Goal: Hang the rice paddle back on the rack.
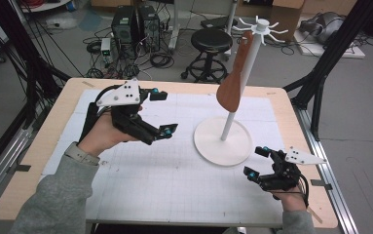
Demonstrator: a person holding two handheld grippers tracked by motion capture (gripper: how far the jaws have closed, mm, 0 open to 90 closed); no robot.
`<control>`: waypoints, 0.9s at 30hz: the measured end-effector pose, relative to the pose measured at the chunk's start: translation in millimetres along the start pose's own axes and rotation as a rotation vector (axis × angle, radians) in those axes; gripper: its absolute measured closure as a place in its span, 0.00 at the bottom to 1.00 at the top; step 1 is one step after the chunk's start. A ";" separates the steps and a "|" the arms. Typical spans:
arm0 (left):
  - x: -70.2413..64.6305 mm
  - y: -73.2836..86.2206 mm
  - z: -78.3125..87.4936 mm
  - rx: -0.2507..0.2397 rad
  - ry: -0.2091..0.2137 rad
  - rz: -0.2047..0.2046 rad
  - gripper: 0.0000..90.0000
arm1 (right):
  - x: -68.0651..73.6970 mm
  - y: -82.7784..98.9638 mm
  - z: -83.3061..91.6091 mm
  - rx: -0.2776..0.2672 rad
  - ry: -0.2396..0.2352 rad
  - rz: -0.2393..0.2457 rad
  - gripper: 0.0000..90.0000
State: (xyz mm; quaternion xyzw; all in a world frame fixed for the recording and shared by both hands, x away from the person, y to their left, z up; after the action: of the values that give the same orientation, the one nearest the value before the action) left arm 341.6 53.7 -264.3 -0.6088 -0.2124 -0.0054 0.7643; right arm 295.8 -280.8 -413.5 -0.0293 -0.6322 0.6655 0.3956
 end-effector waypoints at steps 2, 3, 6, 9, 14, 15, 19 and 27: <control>-0.1 5.4 5.7 0.004 -0.003 0.009 0.06 | 0.1 0.2 -0.2 0.002 0.001 0.002 0.04; -0.1 7.8 8.0 -0.002 -0.012 0.015 0.06 | 0.0 0.2 -0.2 0.002 0.002 0.003 0.04; 0.1 15.2 16.2 -0.007 -0.023 0.027 0.06 | 0.3 0.4 -0.4 0.002 0.002 0.001 0.04; 0.8 22.9 23.7 -0.010 -0.038 0.040 0.06 | 0.6 0.8 -0.7 0.005 0.005 0.004 0.04; 3.9 35.4 36.7 0.004 -0.062 0.055 0.06 | 0.9 1.3 -0.3 0.007 0.009 0.006 0.04; 4.5 38.0 39.2 0.003 -0.067 0.058 0.06 | 0.5 1.4 -0.4 0.006 0.009 0.009 0.04; 6.0 49.8 49.9 0.005 -0.090 0.073 0.06 | 0.2 2.3 -0.9 0.010 0.011 0.005 0.04; 5.4 76.5 69.9 0.019 -0.126 0.103 0.06 | 0.2 2.2 -1.9 0.010 0.013 0.011 0.04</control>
State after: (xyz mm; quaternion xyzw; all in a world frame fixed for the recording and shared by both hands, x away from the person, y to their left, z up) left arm 344.8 140.1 -321.7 -0.6109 -0.2284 0.0742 0.7544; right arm 295.6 -278.9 -415.6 -0.0352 -0.6264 0.6706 0.3959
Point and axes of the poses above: each handheld gripper's, and its own axes: z roughly backward along the jaws, y roughly out of its underside, x roughly to its left, the point moved 6 cm from there along -z, roughly forward along the jaws, and after that the axes turned 15 degrees about -z, right-handed, at the moved point
